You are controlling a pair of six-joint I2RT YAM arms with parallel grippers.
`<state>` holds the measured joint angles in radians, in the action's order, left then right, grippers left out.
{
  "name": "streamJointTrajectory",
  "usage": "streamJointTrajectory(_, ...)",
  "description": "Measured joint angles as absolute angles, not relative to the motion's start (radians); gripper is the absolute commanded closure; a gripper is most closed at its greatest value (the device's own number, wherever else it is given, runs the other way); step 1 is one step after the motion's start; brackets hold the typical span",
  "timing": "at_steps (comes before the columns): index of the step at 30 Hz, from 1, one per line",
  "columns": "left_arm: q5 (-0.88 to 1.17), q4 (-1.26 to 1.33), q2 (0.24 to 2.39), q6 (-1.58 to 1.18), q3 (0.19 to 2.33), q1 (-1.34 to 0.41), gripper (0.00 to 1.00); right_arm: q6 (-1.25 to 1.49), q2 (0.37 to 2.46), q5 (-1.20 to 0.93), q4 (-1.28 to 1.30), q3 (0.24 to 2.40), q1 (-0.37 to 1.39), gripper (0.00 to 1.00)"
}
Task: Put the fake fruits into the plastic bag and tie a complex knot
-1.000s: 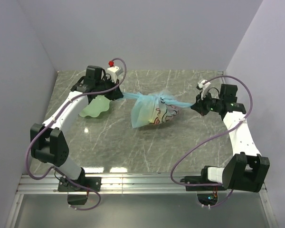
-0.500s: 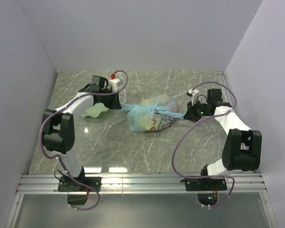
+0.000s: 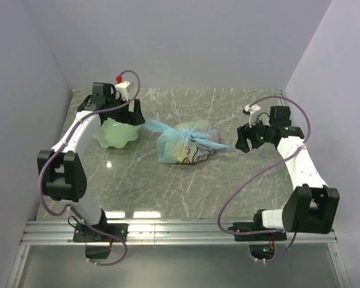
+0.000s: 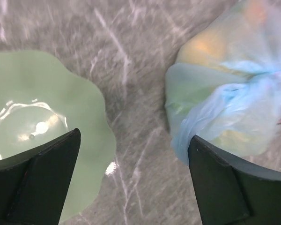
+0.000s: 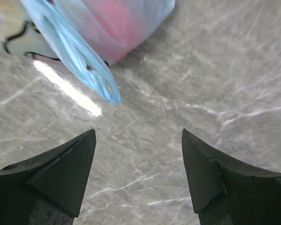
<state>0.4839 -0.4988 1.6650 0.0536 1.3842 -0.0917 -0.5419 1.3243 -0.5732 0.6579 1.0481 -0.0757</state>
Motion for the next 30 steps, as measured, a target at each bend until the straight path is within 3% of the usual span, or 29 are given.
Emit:
streamJointTrajectory(4, 0.489, -0.517, 1.58, 0.011, 1.434, -0.096, 0.01, -0.503, 1.249, -0.596, 0.708, 1.114, -0.076, 0.15)
streamJointTrajectory(6, 0.491, -0.535, 1.539, -0.02, 1.47, -0.095, 0.01, -0.462, 1.217, -0.605, 0.73, 1.15, -0.076, 0.07)
streamJointTrajectory(13, 0.449, -0.599, 1.456, -0.102, 1.604, -0.093, 0.01, -0.201, 1.148, -0.57, 0.743, 1.241, -0.076, 0.04)
streamJointTrajectory(21, 0.372, -0.607, 1.22, -0.121, 1.315, -0.093, 0.01, 0.052, 0.94, -0.507, 0.682, 1.048, -0.075, 0.03)
streamJointTrajectory(30, 0.328, -0.618, 1.078, -0.129, 1.085, -0.093, 0.01, 0.078, 0.824, -0.501, 0.681, 0.88, -0.075, 0.01)
